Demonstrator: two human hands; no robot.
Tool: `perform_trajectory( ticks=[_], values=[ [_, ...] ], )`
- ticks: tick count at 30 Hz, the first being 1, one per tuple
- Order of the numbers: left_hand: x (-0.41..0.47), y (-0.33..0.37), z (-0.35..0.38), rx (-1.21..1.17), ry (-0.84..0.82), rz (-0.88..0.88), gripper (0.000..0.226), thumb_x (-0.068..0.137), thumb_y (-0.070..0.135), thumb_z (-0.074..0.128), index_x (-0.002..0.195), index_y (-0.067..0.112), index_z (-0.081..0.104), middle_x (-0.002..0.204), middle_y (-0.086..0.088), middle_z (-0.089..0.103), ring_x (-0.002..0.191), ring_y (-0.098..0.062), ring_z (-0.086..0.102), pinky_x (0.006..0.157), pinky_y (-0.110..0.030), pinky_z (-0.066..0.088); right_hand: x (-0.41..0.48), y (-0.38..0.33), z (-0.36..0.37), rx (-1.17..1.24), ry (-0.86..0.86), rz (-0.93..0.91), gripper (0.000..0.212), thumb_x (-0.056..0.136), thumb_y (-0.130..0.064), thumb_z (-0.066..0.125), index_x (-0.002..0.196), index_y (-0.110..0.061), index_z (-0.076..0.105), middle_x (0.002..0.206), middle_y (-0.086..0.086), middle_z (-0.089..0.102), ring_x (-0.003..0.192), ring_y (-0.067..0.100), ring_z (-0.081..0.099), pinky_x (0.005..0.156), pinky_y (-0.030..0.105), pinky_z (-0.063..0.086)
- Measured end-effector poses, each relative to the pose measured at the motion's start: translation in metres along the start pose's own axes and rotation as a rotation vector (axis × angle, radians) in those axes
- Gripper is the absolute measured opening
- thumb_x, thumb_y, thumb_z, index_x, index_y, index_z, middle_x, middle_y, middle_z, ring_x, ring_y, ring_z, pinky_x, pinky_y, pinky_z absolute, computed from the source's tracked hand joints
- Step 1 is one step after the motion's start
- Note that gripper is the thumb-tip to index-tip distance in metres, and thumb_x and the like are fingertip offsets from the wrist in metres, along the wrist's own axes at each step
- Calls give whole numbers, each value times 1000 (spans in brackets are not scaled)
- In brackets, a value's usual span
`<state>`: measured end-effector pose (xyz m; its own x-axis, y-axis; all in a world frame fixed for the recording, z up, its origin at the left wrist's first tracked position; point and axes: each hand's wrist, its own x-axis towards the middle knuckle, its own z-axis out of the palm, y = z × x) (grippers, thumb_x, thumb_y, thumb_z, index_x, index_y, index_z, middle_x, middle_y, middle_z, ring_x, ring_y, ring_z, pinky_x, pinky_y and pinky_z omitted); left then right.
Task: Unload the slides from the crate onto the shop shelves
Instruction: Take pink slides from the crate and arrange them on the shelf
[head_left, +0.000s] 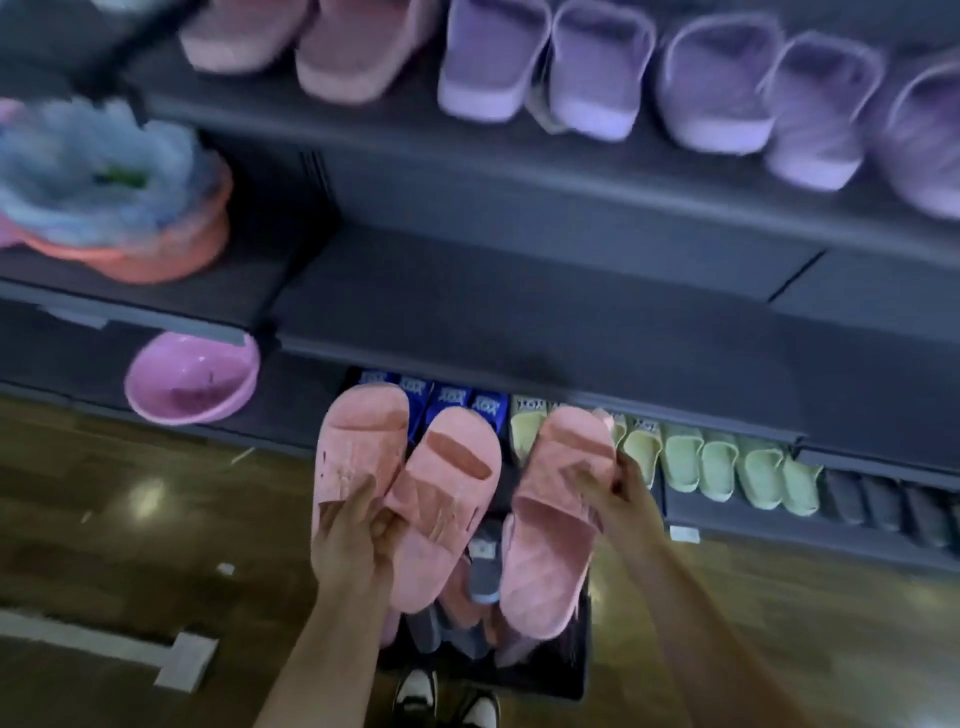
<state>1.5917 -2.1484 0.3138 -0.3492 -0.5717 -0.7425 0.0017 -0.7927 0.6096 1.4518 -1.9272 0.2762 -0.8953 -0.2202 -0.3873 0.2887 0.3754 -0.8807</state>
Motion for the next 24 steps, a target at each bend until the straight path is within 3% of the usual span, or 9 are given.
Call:
perform_trajectory(
  ticks=[2,4,8,10,12,15,17,20,24],
  values=[
    [-26,16,11,45,-83,49,11,89,6,61,98,11,59,97,-5,67,82,-21,67,64,-32,55,-17,-30,-14,66,73,-48,23,86,-19,69,105,-6,64,73,8,64,54,11,55,44,19,42],
    [-48,33,21,63,-129,81,12,88,-2,58,96,7,58,93,-8,68,80,-21,67,66,-32,56,-33,-58,-27,138,135,-57,23,83,-22,70,101,-9,65,77,6,66,61,16,58,48,21,44],
    [-75,58,31,128,-161,120,18,83,-3,60,100,1,61,99,-15,66,80,-25,65,78,-36,53,-51,-102,-44,215,188,-21,42,60,-50,69,89,-19,65,77,1,67,69,20,61,62,31,48],
    [-83,69,33,140,-150,117,26,79,3,66,104,3,64,100,-15,70,86,-29,66,85,-41,53,-54,-119,-49,260,184,-17,56,53,-56,72,97,-21,64,88,4,70,81,25,67,75,40,54],
    [-88,78,35,135,-152,123,22,81,4,66,102,3,63,94,-14,70,84,-27,66,75,-35,55,-57,-133,-51,284,184,-5,76,49,-60,73,113,-20,60,99,6,70,88,28,69,81,45,57],
    [-91,93,41,136,-215,185,5,89,2,58,90,7,56,86,-7,61,74,-17,60,56,-22,51,-57,-149,-45,325,165,-35,69,63,-52,75,118,-14,58,101,9,69,78,24,68,56,30,54],
    [-84,102,45,168,-224,183,8,90,5,57,85,10,55,85,-6,59,74,-16,58,61,-24,51,-54,-157,-37,340,173,-50,55,74,-42,74,117,-12,57,99,11,67,71,22,64,47,22,47],
    [-63,116,55,188,-124,112,6,84,10,63,80,12,60,81,-6,63,78,-22,59,78,-34,48,-36,-163,-18,344,206,-35,58,69,-43,77,114,-14,57,103,13,69,85,29,69,65,37,57],
    [-14,137,72,53,-104,24,16,80,-5,66,81,10,61,86,-5,63,81,-20,60,74,-29,53,6,-164,17,235,253,-2,61,60,-51,75,109,-17,58,95,4,68,86,27,67,76,43,57]
  ],
)
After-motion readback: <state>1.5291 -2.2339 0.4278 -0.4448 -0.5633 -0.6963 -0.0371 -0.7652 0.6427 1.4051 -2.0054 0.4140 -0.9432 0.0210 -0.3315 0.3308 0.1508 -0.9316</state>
